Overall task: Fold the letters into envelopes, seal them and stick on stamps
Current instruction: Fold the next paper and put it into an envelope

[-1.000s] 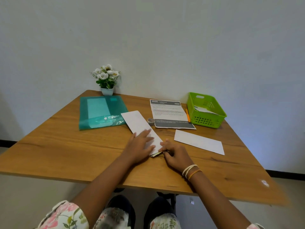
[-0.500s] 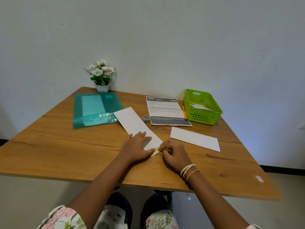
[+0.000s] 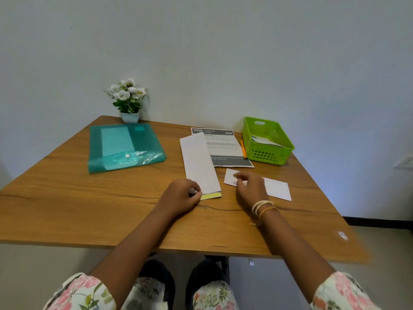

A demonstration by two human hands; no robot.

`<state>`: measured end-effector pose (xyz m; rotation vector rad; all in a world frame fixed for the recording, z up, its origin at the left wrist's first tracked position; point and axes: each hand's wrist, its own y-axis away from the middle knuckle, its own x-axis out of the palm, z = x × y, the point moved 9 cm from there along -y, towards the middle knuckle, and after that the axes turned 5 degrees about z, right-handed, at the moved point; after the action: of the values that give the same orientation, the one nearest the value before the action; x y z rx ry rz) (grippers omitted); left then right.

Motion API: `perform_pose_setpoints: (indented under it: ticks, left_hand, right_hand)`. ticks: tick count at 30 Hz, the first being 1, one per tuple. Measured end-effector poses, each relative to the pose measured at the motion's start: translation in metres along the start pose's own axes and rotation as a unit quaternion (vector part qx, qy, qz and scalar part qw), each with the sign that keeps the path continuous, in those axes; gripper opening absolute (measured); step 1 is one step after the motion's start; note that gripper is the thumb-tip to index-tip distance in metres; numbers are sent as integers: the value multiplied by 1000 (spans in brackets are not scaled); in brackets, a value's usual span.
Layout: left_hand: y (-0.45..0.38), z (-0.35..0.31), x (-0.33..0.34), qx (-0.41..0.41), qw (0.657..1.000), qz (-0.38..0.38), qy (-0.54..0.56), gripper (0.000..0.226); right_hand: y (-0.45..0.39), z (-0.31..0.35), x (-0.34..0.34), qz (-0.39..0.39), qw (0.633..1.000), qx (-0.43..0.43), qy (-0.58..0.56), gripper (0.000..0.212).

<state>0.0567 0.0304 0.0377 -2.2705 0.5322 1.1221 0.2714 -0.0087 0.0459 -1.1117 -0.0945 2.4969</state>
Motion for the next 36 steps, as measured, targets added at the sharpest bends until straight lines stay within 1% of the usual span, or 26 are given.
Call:
perform_pose_setpoints:
  ticks: [1, 2, 4, 6, 8, 10, 12, 15, 18, 19, 21, 23, 27, 28, 31, 36]
  left_hand:
    - [-2, 1, 2, 1, 1000, 5, -5, 25]
    - [-4, 2, 6, 2, 1000, 16, -16, 30]
    - [-8, 5, 14, -5, 997, 52, -49, 41]
    - [-11, 8, 20, -13, 994, 84, -74, 43]
    - [-12, 10, 22, -18, 992, 90, -84, 44]
    - [-13, 14, 20, -30, 994, 73, -76, 45]
    - [-14, 18, 15, -40, 995, 48, -72, 46]
    - [-13, 20, 9, -46, 996, 19, -78, 44]
    - [-13, 21, 10, -49, 997, 22, -53, 41]
    - [-13, 22, 10, -50, 998, 26, -36, 39]
    - [-13, 24, 10, -53, 998, 29, -8, 36]
    - [-13, 23, 11, -52, 998, 35, -11, 34]
    - [-12, 22, 10, -53, 998, 39, -26, 38]
    - [-12, 22, 9, -54, 997, 40, -26, 40]
    - [-12, 23, 8, -61, 997, 42, -25, 43]
    - [-11, 18, 6, -51, 998, 28, -29, 35]
  right_hand:
    - [-14, -12, -7, 11, 999, 27, 35, 28]
    - [-27, -21, -11, 41, 994, 45, 86, 35]
    - [-43, -38, -10, 128, 972, 75, 185, 51]
    - [-47, -48, -8, 194, 945, 103, 241, 57]
    - [-49, -49, -8, 218, 932, 100, 271, 60]
    - [-49, -49, -9, 222, 929, 98, 278, 64]
    - [-47, -50, -8, 221, 937, 107, 250, 63]
    - [-42, -48, -8, 199, 952, 122, 196, 47]
    - [-36, -37, -4, 200, 959, 102, 175, 56]
    - [-33, -35, -2, 204, 960, 94, 169, 56]
    - [-30, -33, 1, 208, 961, 91, 157, 47]
    - [-27, -31, 3, 214, 964, 85, 133, 36]
    - [-19, -25, 4, 227, 968, 86, 66, 18]
    - [-16, -25, 3, 226, 969, 95, 40, 17]
    - [-7, -24, 2, 242, 962, 124, -24, 21]
    - [10, -22, 9, 279, 945, 155, -70, 12]
